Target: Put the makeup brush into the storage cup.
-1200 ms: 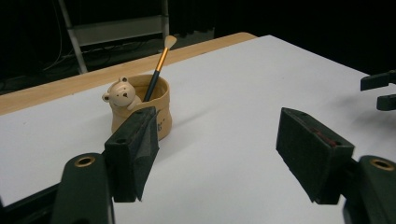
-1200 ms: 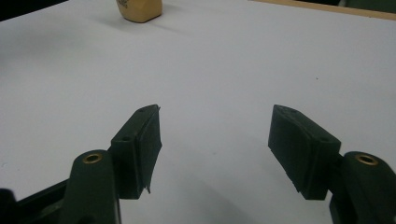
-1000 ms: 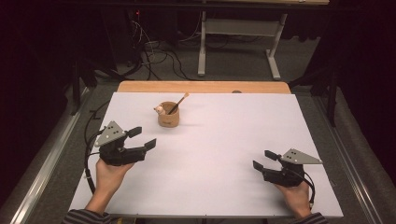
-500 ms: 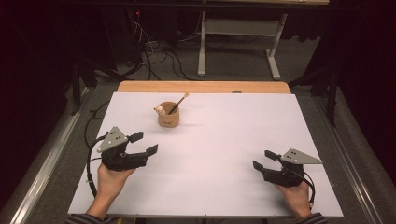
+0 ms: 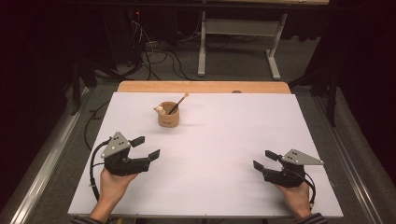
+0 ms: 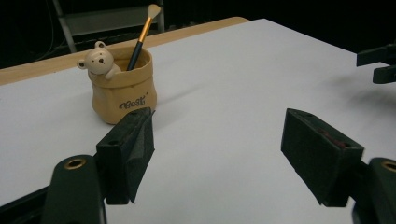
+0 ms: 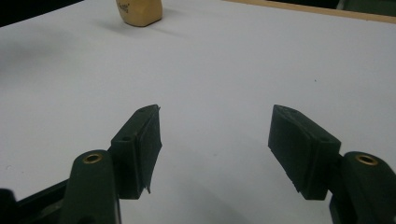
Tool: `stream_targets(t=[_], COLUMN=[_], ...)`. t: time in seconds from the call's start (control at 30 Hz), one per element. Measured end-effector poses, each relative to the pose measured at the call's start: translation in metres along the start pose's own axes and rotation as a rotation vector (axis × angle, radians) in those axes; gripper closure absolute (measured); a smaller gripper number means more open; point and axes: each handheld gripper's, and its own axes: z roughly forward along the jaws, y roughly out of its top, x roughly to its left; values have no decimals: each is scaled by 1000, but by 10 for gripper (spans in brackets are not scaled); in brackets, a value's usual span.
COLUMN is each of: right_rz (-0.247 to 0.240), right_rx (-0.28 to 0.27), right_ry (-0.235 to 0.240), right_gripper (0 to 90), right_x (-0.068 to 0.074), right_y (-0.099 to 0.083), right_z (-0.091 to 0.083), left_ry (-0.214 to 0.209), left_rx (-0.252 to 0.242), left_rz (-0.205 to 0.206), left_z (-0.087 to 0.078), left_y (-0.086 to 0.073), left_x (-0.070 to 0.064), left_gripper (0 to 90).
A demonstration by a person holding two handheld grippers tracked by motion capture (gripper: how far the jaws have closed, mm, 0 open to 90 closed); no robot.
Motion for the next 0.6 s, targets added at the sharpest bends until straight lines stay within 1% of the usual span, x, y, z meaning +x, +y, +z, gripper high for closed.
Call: stream_targets(t=[0.2, 0.33, 0.4, 0.6], right_rz=[4, 20, 16, 19], right_rx=[-3, -4, -6, -10], right_ry=[1, 2, 4, 4], right_gripper=[363, 363, 363, 363], right_x=[0, 0, -1, -1], right_y=[0, -1, -1, -2], right_z=[-1, -2, -2, -3], left_ry=[-2, -2, -4, -5], left_rx=[1, -3, -5, -1], left_rz=[2, -7, -11, -1], left_z=[3, 4, 4, 7], left_y=[-5, -9, -10, -13], left_x=[-1, -1, -1, -3], left_gripper=[260, 260, 259, 260])
